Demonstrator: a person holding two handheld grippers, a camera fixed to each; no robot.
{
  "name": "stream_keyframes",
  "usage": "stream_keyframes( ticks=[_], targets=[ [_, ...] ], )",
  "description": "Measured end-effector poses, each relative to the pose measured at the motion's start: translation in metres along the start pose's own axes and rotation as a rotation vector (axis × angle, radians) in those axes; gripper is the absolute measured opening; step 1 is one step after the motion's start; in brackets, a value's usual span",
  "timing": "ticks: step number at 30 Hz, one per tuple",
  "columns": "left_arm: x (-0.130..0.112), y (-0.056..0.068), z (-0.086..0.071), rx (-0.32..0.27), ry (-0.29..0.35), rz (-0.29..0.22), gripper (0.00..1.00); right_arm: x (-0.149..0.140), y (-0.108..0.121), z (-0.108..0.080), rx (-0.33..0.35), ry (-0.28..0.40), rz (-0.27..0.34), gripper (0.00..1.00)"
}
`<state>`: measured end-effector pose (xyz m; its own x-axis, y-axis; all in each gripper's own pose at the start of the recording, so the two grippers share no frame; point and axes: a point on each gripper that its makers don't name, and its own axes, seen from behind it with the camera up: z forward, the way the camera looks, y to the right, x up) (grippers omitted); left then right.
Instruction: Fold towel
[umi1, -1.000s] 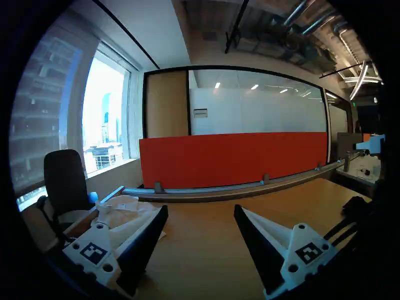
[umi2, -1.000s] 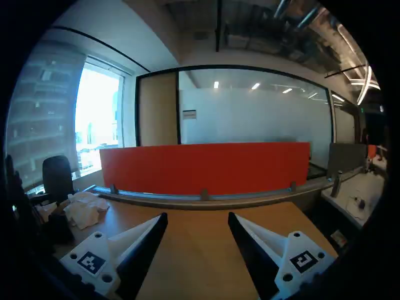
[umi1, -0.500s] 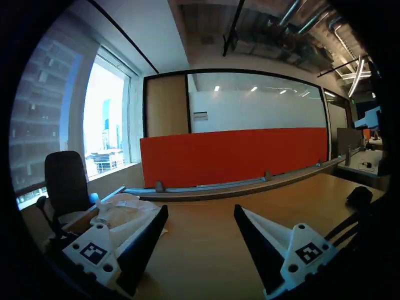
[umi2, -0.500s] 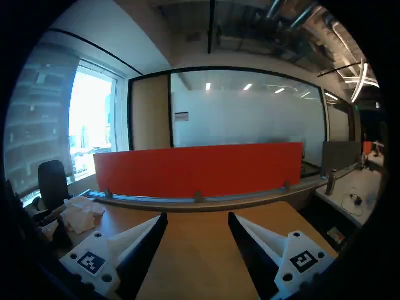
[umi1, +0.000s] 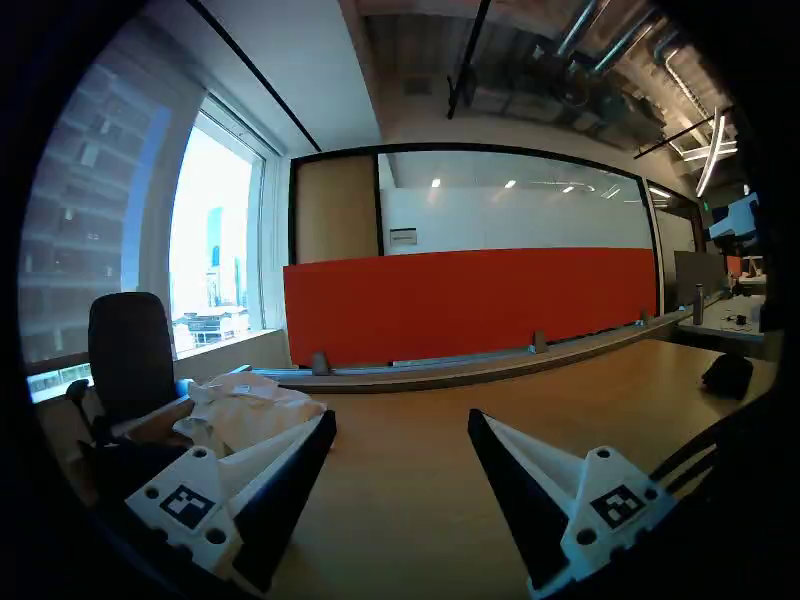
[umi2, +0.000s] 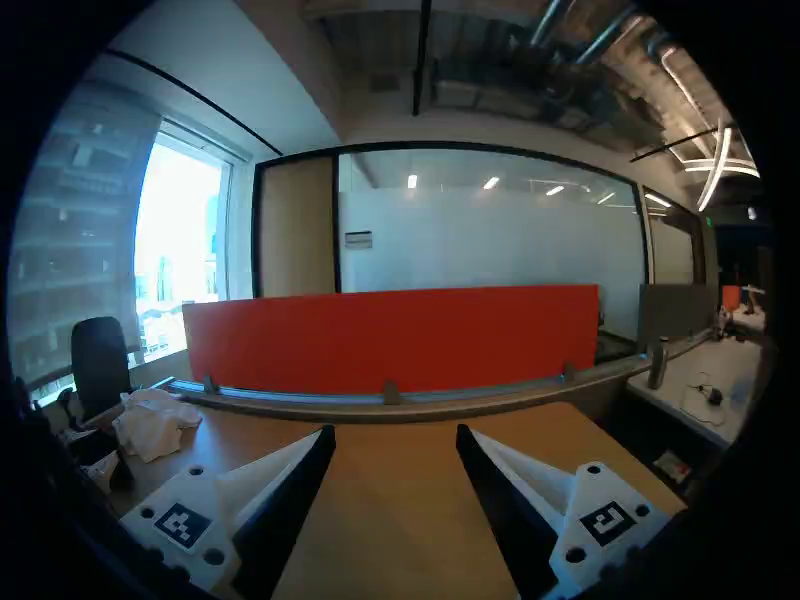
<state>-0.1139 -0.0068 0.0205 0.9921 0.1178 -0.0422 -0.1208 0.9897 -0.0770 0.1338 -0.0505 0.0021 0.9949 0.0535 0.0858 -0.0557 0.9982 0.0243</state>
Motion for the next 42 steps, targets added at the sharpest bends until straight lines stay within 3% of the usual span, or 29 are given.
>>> stream_keyframes(
  ticks=[9, 24, 42],
  targets=[
    [-0.022, 0.004, -0.003, 0.002, 0.017, -0.001, 0.98, -0.015, -0.006, 0.002, 0.014, 0.019, -0.003, 0.93],
    [-0.044, 0.001, -0.007, 0.014, 0.025, -0.004, 0.98, -0.036, -0.002, 0.002, 0.01, 0.022, 0.007, 0.93],
    [-0.056, -0.006, -0.003, 0.017, 0.006, -0.062, 0.98, -0.044, 0.004, 0.003, 0.009, 0.019, 0.015, 0.93]
  ],
)
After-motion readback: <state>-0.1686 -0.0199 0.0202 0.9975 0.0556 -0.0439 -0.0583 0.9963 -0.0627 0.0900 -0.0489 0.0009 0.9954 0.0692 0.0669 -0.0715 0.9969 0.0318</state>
